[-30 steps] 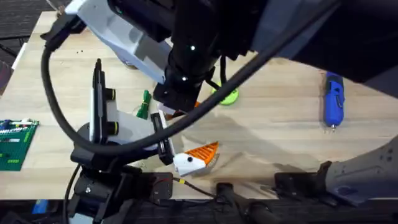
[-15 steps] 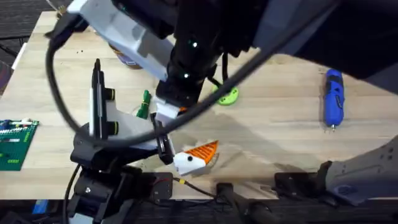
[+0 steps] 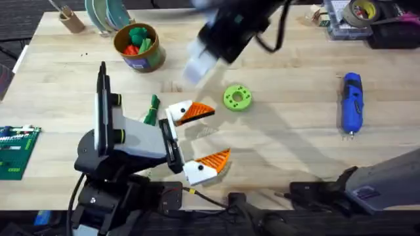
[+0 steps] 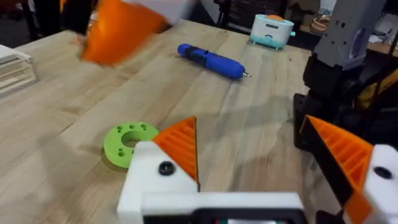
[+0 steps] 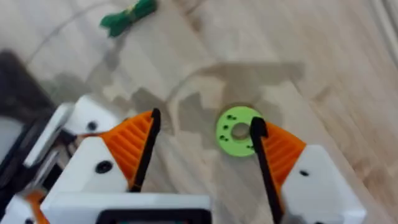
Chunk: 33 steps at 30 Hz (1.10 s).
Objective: Pick up the gripper from the table and insert it into the empty holder that is missing its gripper. Then pick up a screw, insert it into the mounting hole, and use the screwdriver to tighten it. Finally, clean up the table by picking up the vegetable and placing it into the bucket.
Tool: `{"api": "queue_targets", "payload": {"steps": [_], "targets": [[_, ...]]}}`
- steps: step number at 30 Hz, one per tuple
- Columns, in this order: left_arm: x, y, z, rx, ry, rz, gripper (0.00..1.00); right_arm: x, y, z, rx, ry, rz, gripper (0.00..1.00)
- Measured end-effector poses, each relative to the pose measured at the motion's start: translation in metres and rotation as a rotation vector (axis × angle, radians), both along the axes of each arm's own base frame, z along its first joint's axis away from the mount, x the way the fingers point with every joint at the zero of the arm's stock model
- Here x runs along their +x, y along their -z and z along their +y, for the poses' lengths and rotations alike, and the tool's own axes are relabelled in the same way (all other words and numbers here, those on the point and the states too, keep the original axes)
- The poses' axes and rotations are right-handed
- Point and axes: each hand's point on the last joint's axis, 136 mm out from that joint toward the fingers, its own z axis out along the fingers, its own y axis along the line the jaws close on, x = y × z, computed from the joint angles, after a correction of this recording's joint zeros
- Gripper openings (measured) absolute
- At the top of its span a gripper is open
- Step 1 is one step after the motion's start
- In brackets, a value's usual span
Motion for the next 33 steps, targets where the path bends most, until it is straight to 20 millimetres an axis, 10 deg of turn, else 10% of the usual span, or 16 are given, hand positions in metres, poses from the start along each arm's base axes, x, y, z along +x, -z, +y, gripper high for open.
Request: {"api": "queue_targets", "payload": {"steps": [9,17,26,33], "targets": [[0.0,0.0,0.0,0.0,0.0,0.0,0.992,0.062,-0.004,-0.064,0.045,0.304,0.015,0.943],[0.0,0.0,0.0,0.002,0.0,-0.007,0.029,0.086,-0.006,-0.122,0.042,0.52,0.036,0.943],[0.0,0.0,0.0,0.002,0.0,-0.007,0.005,0.067,-0.05,-0.248,0.027,0.856,-0.016,0.944],[0.0,0.0,0.0,0.002,0.0,-0.007,0.004,0.05,-0.046,-0.321,0.003,1.068,0.009,0.945]]}}
